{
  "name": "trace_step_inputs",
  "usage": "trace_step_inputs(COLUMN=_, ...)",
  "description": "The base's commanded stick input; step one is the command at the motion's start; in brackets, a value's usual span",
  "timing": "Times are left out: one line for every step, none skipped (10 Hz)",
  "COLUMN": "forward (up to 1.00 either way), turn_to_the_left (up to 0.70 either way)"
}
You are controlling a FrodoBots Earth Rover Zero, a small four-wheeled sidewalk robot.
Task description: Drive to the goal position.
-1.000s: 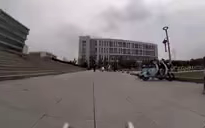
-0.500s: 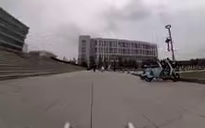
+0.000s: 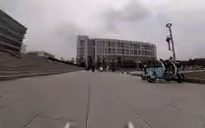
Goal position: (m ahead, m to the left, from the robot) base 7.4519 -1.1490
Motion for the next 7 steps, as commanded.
trace_step_inputs(forward=0.85, turn_to_the_left=-0.17)
trace_step_inputs(forward=0.85, turn_to_the_left=0.0)
trace_step_inputs(forward=0.85, turn_to_the_left=0.0)
trace_step_inputs(forward=0.85, turn_to_the_left=0.0)
trace_step_inputs(forward=0.85, turn_to_the_left=0.0)
trace_step_inputs(forward=0.85, turn_to_the_left=0.0)
trace_step_inputs(forward=0.85, turn_to_the_left=0.0)
